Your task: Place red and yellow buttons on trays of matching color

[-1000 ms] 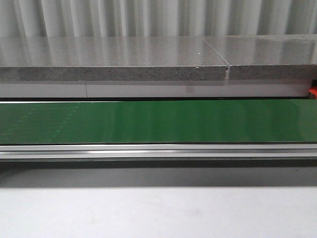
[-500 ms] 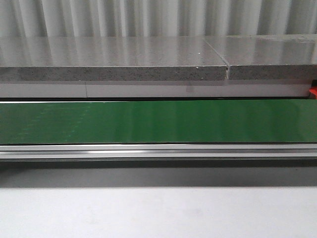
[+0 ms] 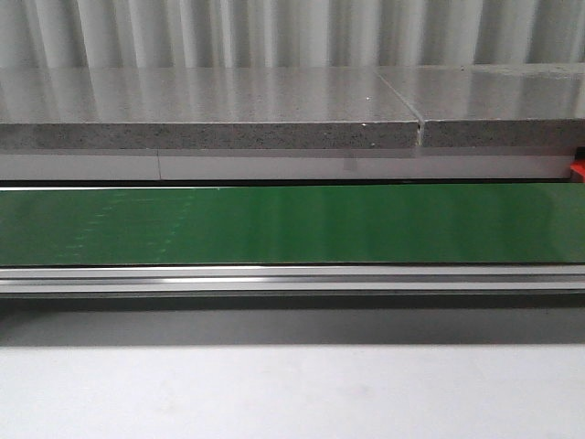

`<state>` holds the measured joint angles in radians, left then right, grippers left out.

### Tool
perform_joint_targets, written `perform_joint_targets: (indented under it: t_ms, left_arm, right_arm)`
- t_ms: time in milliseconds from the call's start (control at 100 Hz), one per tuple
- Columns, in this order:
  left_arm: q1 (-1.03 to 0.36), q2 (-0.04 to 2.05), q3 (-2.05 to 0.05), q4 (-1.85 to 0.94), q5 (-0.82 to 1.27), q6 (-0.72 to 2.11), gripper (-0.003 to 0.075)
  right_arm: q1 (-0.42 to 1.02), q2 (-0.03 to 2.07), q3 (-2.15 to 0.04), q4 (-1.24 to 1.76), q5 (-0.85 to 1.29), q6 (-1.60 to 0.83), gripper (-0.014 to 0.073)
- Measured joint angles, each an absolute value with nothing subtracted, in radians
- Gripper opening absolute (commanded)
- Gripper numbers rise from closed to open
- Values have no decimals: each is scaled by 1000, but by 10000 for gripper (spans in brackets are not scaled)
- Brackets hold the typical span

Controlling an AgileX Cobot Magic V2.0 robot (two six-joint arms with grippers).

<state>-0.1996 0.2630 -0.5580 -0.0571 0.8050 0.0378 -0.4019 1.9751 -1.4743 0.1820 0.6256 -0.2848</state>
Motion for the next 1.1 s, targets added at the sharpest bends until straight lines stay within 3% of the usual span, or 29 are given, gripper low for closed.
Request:
perform_joint_targets:
  t_ms: [190,450,650,1100]
  left_arm:
    - [-200,263,-558,-57,805,38,-21]
    - [-200,263,-558,-57,805,38,-21]
    - [-200,263,-558,-57,805,38,-21]
    - [-200,263,-558,-57,805,38,-21]
  right_arm:
    - [-402,1950,-1474,182,642,-285,407]
    - [-400,1820,-1474,182,646,-285,-77]
    - [-348,1718,-1474,182,648,-294,-69]
    - [-87,1561,-1372,182,661,-299,-69]
